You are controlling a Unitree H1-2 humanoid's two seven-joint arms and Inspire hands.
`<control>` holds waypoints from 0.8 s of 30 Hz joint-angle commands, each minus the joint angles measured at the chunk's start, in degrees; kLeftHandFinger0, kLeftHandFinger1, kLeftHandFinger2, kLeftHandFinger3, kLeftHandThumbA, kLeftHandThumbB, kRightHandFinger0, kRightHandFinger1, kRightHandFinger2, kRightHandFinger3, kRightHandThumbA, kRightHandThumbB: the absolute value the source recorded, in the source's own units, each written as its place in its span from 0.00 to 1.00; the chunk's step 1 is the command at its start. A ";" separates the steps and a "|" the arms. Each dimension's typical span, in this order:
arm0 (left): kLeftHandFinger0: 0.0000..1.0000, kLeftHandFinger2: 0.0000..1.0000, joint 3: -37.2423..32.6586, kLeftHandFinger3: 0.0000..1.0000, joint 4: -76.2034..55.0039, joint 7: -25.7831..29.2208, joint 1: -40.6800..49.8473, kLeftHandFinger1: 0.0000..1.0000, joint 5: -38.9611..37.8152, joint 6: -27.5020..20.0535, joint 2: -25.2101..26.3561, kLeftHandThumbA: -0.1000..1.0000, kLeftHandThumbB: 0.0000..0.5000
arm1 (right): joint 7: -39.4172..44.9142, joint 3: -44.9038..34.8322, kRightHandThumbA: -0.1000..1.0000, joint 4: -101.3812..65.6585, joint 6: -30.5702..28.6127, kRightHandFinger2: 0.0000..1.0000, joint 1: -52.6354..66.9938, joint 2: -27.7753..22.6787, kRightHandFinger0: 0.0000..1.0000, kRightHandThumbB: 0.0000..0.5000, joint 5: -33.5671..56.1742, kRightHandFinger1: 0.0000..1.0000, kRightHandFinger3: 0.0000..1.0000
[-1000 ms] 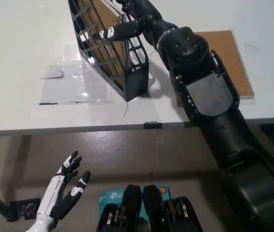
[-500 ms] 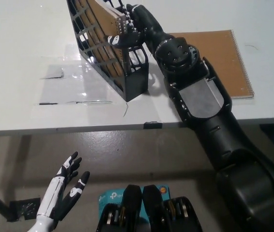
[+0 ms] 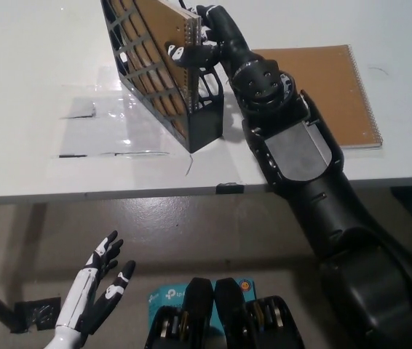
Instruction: Use the right hand to pick up a book from the book holder on the left side and put it on another book on the right side
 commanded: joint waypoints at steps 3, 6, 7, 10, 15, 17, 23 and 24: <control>1.00 1.00 -0.50 1.00 -0.95 -0.28 -0.56 1.00 0.90 -1.29 0.70 0.78 0.05 | -2.32 -0.73 0.03 -1.00 -7.47 0.68 -2.57 0.95 0.00 0.30 0.56 0.32 0.50; 1.00 1.00 -0.33 1.00 -0.19 -0.33 -0.94 1.00 0.12 -2.08 0.55 0.77 0.03 | -3.71 -2.34 0.00 -0.02 -10.61 0.74 -3.04 1.43 0.00 0.21 1.94 0.40 0.77; 1.00 1.00 -0.35 1.00 -0.23 -0.52 -0.93 1.00 0.01 -1.99 0.70 0.78 0.02 | -3.18 -3.99 0.00 0.09 -11.45 0.74 -3.20 1.84 0.00 0.20 3.98 0.40 0.77; 1.00 1.00 -0.58 1.00 -0.16 0.09 -0.84 1.00 1.22 -2.82 0.77 0.78 0.00 | 0.23 -11.41 0.00 0.72 -13.08 0.76 -4.59 3.25 0.00 0.25 12.42 0.43 0.75; 1.00 1.00 -0.59 1.00 -0.10 0.14 -1.02 1.00 1.41 -2.63 0.77 0.79 0.00 | -1.04 -18.60 0.00 0.43 -12.37 0.79 -8.11 4.44 0.00 0.25 16.76 0.43 0.74; 1.00 1.00 -0.41 1.00 -0.36 0.04 -0.94 1.00 0.87 -2.30 0.59 0.78 0.00 | -0.88 -19.53 0.00 0.36 -12.92 0.78 -8.87 4.41 0.00 0.24 16.84 0.43 0.76; 1.00 1.00 -0.41 1.00 -0.04 0.28 -1.06 1.00 1.13 -3.04 0.59 0.80 0.00 | -3.74 -20.74 0.00 -1.03 -14.86 0.79 -11.95 3.64 0.00 0.21 16.03 0.49 0.78; 1.00 1.00 -0.36 1.00 -0.02 0.29 -1.05 1.00 1.08 -3.05 0.57 0.80 0.00 | -4.02 -20.89 0.00 -0.99 -14.97 0.79 -12.20 3.63 0.00 0.21 16.08 0.49 0.78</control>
